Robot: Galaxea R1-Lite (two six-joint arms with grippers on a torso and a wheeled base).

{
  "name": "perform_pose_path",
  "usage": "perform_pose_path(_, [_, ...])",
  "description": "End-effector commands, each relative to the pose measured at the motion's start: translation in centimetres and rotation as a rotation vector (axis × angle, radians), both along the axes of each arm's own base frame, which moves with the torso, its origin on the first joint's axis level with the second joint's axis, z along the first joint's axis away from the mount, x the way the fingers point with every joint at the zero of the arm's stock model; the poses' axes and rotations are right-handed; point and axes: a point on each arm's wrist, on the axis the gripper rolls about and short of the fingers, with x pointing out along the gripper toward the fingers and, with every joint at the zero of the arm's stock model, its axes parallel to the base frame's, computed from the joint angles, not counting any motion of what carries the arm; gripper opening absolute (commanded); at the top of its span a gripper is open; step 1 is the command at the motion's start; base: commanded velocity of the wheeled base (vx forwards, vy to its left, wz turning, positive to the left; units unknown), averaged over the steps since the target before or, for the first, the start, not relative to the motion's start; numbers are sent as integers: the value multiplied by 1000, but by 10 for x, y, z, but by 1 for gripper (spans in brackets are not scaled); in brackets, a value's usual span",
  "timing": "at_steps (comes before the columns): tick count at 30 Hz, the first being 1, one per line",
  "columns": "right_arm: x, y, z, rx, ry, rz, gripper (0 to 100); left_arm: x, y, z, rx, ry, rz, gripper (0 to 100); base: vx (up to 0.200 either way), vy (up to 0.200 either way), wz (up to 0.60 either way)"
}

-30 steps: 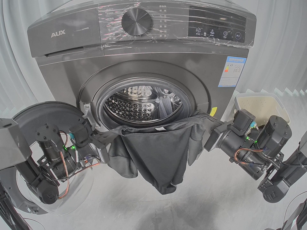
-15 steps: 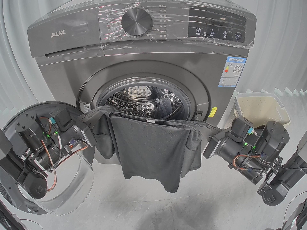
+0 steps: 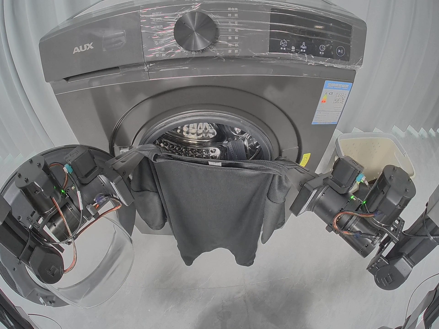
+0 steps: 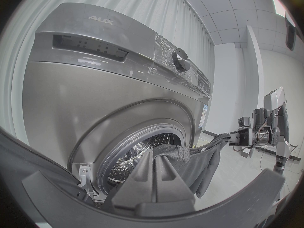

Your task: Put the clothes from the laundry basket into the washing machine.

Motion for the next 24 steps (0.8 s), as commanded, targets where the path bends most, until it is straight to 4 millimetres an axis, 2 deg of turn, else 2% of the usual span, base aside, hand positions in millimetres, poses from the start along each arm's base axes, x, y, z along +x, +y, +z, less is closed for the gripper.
perform_pose_path(1, [2, 1, 3, 15, -7, -30, 0, 0, 0, 2, -3, -7, 1, 0, 0, 0, 0])
perform_pose_path(11, [5, 4, 14, 51, -39, -57, 0, 1, 0, 6, -10, -24, 3, 0, 0, 0, 0])
perform_pose_path(24, [6, 5, 16, 59, -46, -55, 0, -5, 1, 14, -34, -41, -7, 0, 0, 0, 0])
